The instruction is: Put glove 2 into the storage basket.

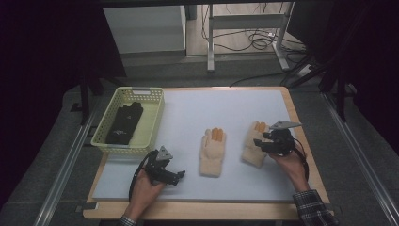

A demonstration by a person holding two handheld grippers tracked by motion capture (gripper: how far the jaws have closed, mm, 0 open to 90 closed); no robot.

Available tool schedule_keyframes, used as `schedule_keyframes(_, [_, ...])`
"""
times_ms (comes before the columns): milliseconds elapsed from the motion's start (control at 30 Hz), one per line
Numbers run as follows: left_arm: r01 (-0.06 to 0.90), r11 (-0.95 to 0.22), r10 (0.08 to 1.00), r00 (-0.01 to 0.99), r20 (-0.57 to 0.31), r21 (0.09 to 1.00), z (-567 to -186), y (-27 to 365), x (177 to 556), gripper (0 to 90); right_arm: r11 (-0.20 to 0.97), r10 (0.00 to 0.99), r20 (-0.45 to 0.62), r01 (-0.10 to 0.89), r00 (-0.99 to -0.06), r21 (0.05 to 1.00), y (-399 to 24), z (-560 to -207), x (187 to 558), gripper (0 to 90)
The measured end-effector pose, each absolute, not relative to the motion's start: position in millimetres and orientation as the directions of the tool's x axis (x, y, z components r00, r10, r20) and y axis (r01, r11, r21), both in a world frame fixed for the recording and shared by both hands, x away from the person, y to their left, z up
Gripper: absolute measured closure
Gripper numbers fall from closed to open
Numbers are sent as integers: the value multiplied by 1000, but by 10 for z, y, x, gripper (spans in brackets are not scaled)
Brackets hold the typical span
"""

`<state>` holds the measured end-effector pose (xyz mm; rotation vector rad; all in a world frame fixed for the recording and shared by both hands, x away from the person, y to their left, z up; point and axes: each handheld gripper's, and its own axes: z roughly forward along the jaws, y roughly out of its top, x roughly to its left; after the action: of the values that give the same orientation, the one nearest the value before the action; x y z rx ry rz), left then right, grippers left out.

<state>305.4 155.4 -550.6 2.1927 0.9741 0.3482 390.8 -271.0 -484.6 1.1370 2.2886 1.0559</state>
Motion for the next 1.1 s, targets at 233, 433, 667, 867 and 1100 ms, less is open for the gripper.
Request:
schedule_keyframes(233, [544,-467,733,679,-39,698,-5507,1552,3053,18,313,873,16,585,-487,748,-2986,-4941,3896,563])
schedule_keyframes(433, [543,-467,733,679,-38,697,-5507,1552,3053,18,308,880,32,621,-473,721,-2959,-5169,3911,508])
schedule_keyframes(667, [543,-468,733,679,-37,697,-5507,1552,3053,18,287,872,65,614,-485,735,-2875,-5237,3871,853])
schedule_keyframes(867, [544,-466,733,679,-39,698,-5508,1551,3053,18,301,879,36,614,-475,730,-2882,-5157,3847,863])
schedule_keyframes(1100, [544,-466,733,679,-39,698,-5508,1551,3053,18,296,899,-14,582,-438,757,-3065,-4827,3764,863])
